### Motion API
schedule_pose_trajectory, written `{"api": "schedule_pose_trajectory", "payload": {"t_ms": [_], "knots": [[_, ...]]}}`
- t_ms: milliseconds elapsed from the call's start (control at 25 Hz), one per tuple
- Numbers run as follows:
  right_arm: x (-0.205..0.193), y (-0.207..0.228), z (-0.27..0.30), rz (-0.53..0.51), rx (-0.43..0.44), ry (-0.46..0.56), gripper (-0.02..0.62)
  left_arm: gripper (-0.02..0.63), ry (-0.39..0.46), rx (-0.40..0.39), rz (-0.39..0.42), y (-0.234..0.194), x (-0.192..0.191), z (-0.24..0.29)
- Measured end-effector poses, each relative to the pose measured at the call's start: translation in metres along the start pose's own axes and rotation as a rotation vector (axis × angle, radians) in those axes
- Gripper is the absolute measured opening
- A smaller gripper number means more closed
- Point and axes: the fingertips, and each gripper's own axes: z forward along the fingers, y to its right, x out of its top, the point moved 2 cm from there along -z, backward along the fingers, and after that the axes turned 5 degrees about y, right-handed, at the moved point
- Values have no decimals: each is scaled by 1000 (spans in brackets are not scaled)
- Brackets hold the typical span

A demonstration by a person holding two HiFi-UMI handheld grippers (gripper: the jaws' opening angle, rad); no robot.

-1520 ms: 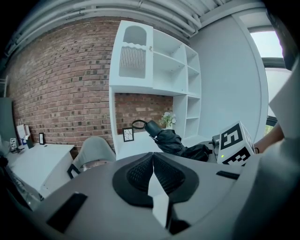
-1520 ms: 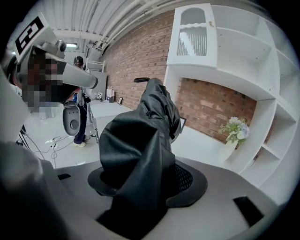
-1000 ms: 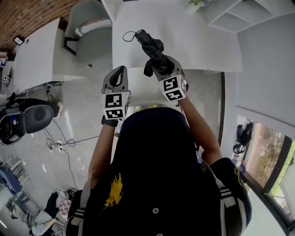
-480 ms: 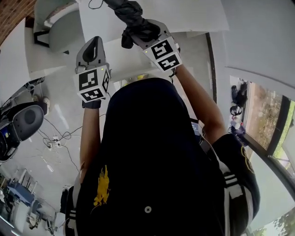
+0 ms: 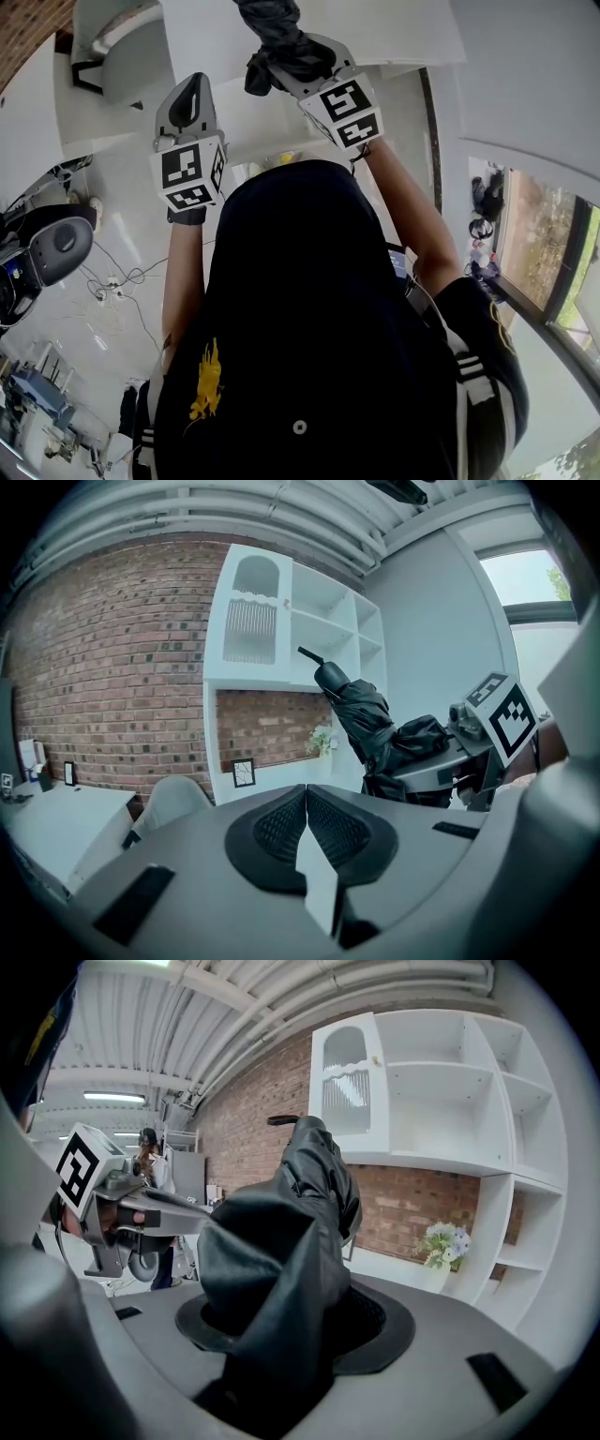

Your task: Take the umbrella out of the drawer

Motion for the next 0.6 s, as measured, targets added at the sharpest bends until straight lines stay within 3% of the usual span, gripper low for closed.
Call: {"api": "schedule_pose_trajectory", "payload": {"t_ms": [600], "knots": [[4, -3, -16, 51, -34, 45, 265, 20, -8, 33, 11, -12, -3, -18]]}}
